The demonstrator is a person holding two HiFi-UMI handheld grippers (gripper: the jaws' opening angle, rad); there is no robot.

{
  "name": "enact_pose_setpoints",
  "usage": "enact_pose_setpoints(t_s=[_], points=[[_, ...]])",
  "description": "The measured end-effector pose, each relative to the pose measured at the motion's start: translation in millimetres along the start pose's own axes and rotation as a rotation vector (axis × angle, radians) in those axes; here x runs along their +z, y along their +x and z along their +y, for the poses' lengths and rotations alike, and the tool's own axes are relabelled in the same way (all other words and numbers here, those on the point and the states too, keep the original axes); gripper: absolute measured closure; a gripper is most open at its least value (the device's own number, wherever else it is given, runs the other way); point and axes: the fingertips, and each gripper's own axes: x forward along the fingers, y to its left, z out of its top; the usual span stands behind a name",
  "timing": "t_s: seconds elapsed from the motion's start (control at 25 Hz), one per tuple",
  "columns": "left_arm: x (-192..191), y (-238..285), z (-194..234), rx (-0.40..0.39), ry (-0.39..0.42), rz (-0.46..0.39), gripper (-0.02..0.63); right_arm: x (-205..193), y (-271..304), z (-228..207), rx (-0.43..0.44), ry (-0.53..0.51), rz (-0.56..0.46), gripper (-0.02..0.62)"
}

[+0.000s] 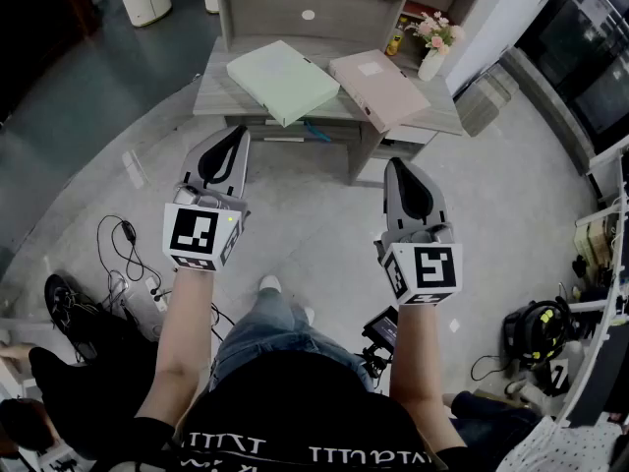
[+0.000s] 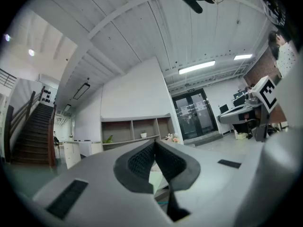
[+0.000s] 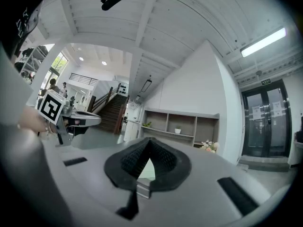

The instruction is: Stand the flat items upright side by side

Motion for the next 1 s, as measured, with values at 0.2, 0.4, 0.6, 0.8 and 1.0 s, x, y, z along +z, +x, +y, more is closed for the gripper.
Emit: enact_pose_setpoints(t_s=[0.2,0.4,0.6,0.8,1.0], points=[[-2.1,-11.9,-0.8,0.003,0.006,0.015,0.595,-1.7,-10.3,0.3,-0.019,0.011,0.013,0.583],[-1.7,-18.2,-1.1,0.005,0.001,0.021,0.595,0.3,-15.1,-0.4,-0.024,0.019,0.012,0.583],[-10.3,-16.4,-0.8,-0.003,-0.070,0.080,0.146,3.7,-21.1,1.0,-0.011,0.074,-0.030,0.581],[-21.5,-9.1,7.1,0.040,-0.081,0.131,0.097,-3.3,-15.8,-6.7,-0.036,0.062,-0.019,0.581],[-36.8,9.7,21.8,0.054,-0.130,0.156,0.097,-13.6,2.7,-17.8,-0.055,0.065,0.005,0.581]])
